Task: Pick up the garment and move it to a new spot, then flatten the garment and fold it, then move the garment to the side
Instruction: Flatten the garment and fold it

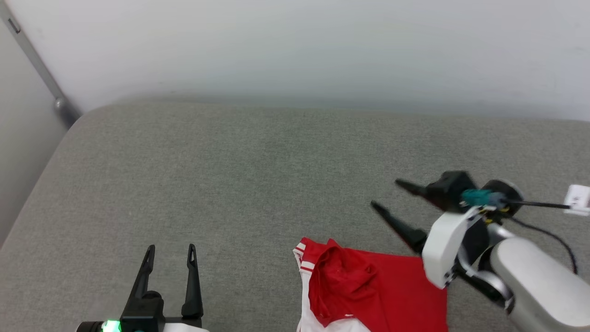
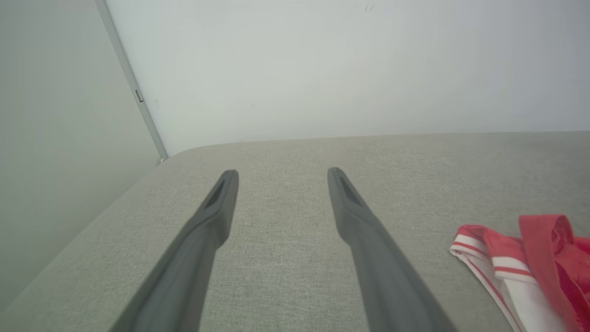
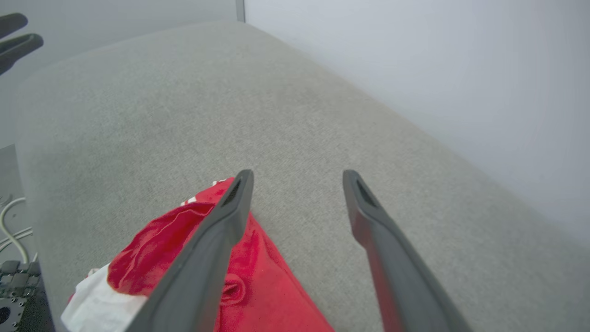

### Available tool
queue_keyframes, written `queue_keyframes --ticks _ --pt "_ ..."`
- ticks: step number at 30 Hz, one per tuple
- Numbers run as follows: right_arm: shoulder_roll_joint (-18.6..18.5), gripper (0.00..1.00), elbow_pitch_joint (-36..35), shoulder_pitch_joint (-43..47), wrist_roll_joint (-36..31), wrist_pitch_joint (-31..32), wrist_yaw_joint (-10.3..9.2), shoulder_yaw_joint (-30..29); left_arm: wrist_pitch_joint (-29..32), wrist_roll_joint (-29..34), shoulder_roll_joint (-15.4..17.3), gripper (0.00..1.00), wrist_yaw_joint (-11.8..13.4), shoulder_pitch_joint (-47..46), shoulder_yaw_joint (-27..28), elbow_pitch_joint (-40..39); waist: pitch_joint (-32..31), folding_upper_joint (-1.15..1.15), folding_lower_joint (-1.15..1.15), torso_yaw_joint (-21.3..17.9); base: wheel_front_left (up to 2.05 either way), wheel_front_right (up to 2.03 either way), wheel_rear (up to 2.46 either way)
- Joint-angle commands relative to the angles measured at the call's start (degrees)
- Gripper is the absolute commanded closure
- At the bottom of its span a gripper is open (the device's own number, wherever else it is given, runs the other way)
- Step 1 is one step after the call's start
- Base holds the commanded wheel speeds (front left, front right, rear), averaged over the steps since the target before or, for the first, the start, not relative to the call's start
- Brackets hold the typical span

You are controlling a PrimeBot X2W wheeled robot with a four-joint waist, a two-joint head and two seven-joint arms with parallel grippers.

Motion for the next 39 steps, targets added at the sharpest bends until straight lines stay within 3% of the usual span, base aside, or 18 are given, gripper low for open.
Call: queue_keyframes --ticks 1,2,3,8,18,26,39 --pt "-0.45 0.00 -0.47 0.36 -1.71 -2.62 -0.04 -2.96 -0.12 -0.01 0.01 0.00 0.13 0.41 0.34 -0.42 -0.82 0.00 0.00 -1.23 0.00 0.00 0.00" --pt "-0.04 0.00 -0.19 2.14 -4.94 -6.58 -0.04 -8.36 -0.12 -0.02 -0.01 0.00 -0.13 0.82 0.64 -0.48 -1.13 0.00 0.00 -1.97 0.00 0.00 0.00" --pt "-0.04 0.00 -0.19 2.14 -4.94 -6.58 -0.04 -8.36 -0.12 -0.02 -0.01 0.00 -0.13 0.82 0.64 -0.48 -1.13 0.00 0.00 -1.97 0.00 0.00 0.00" --pt "4.60 0.00 0.80 8.98 -15.65 -16.86 -0.04 -24.31 -0.12 -0.08 -0.27 0.00 -0.61 1.13 1.22 -0.67 -1.98 0.00 0.00 -3.22 0.00 0.00 0.00" --pt "15.60 0.00 -3.65 22.66 -24.15 -24.23 -0.04 -40.66 -0.12 -0.54 -0.85 0.00 -1.60 2.12 1.66 -0.54 -2.98 0.00 0.00 -4.23 0.00 0.00 0.00" --pt "22.34 0.00 -10.26 32.36 -27.27 -25.11 -0.04 -45.28 -0.12 -0.78 -1.19 0.00 -2.41 3.17 1.78 -1.14 -3.35 0.00 0.00 -4.86 0.00 0.00 0.00" --pt "24.80 0.00 -13.73 39.99 -27.38 -25.26 -0.04 -46.71 -0.12 -1.02 -1.71 0.00 -2.88 3.52 1.72 -2.27 -3.23 0.00 0.00 -4.53 0.00 0.00 0.00"
